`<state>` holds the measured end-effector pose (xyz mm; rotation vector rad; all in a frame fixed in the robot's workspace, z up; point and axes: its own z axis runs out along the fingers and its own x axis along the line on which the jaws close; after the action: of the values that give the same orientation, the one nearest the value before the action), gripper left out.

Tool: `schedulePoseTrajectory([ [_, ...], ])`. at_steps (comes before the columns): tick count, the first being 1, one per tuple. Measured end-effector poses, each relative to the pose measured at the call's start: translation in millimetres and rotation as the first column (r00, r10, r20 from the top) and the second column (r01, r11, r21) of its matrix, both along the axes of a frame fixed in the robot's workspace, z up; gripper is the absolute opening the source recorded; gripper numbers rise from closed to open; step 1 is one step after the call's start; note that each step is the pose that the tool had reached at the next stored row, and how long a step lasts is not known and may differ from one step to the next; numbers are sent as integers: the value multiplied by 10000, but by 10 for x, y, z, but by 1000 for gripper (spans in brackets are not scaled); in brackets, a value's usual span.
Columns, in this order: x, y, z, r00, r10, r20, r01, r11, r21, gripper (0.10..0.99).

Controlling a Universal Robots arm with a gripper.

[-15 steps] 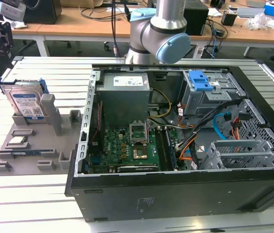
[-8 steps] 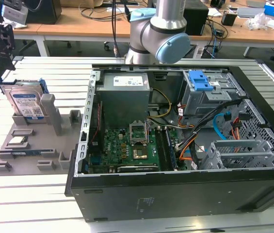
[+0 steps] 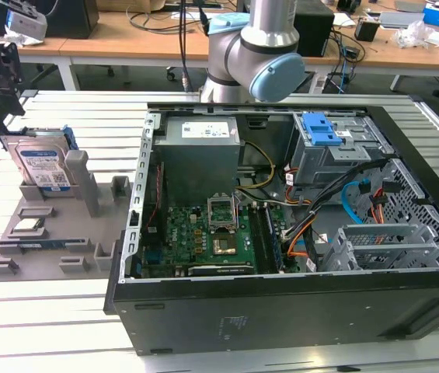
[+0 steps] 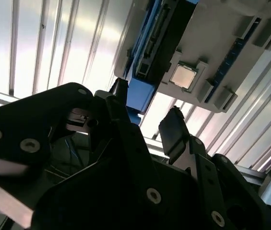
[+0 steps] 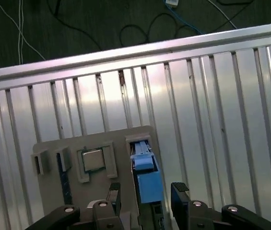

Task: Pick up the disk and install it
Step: 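Pick up the disk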

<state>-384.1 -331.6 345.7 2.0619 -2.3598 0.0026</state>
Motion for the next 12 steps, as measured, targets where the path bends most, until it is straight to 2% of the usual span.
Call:
schedulePoseTrajectory([
  [3,3,0,-24,9977,671,0,-671,9977,0,541],
  [6,10,0,-47,9925,1219,0,-1219,9925,0,541],
  [12,16,9,-162,9916,1291,0,-1291,9916,-4,541],
])
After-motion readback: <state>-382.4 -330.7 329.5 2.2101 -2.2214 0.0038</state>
